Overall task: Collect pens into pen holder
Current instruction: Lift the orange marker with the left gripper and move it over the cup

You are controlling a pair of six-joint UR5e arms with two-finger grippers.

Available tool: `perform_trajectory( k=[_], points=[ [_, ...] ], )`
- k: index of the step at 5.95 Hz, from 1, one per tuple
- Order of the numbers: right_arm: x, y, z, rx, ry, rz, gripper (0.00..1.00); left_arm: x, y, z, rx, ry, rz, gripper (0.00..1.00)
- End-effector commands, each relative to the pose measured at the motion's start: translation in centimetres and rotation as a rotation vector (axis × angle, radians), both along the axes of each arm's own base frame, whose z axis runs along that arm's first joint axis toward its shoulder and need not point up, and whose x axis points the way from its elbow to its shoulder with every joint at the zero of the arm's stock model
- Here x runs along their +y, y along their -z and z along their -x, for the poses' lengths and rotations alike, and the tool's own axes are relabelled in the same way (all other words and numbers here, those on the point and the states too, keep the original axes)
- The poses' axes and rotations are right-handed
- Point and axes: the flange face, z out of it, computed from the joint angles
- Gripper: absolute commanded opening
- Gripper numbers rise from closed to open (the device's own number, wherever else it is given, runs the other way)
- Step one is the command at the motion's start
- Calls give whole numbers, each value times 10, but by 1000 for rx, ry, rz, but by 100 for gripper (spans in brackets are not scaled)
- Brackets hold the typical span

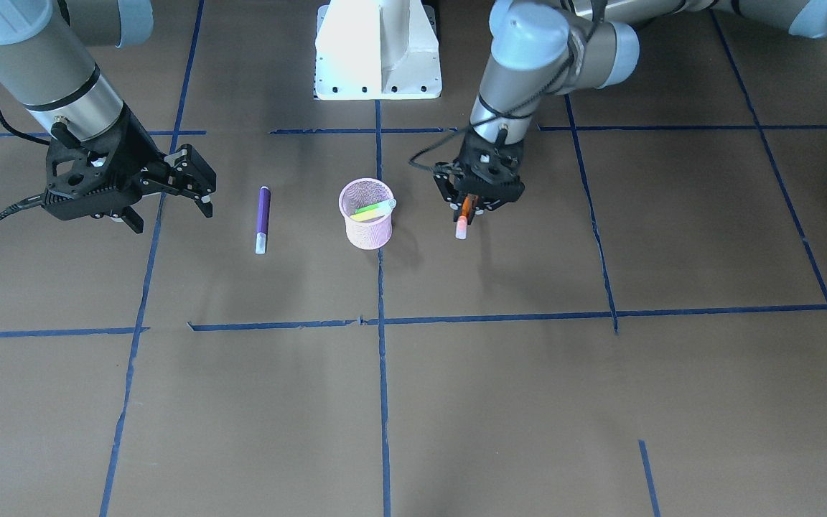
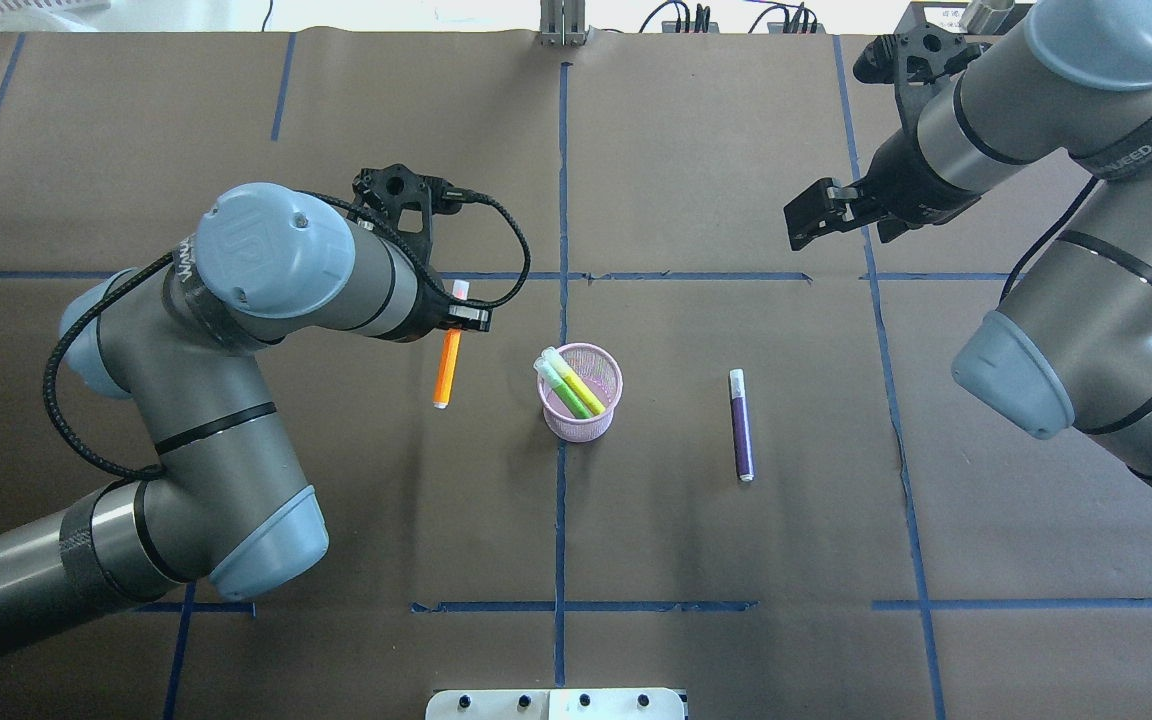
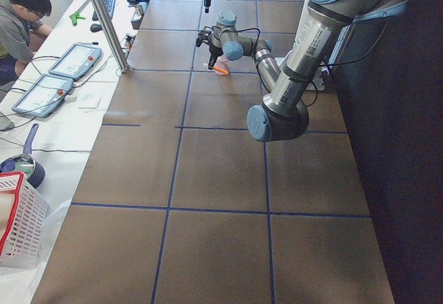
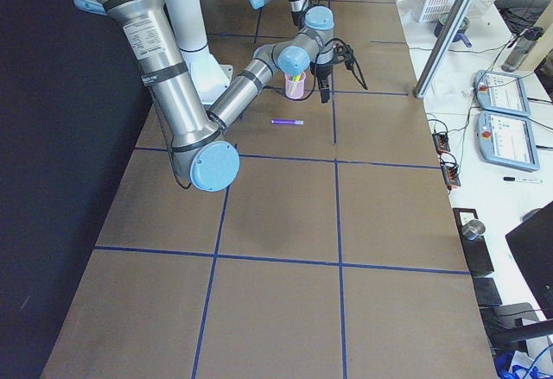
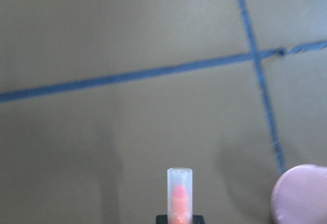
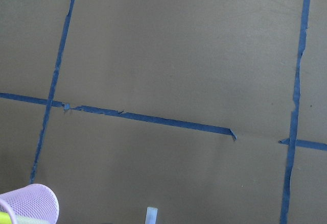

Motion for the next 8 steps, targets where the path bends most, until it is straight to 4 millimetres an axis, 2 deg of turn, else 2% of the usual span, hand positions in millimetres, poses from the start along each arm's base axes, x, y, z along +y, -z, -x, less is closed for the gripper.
perform_trajectory(
  k=[1,2,4,5,6,8],
  points=[
    [0,-1,0,2,0,0,100,9,39,-2,40,71,-88,0],
    [0,-1,0,1,0,-2,100,25,54,-21,49,109,-134,0],
    [-1,-2,0,3,1,0,100,48,61,-56,58,146,-125,0],
    [0,-2,0,4,2,-3,100,50,75,-81,63,167,-112,0],
    [-1,-2,0,4,3,-4,100,52,76,-97,49,187,-108,0],
    [0,-3,1,7,4,-7,100,50,73,-104,36,185,-108,0]
  ],
)
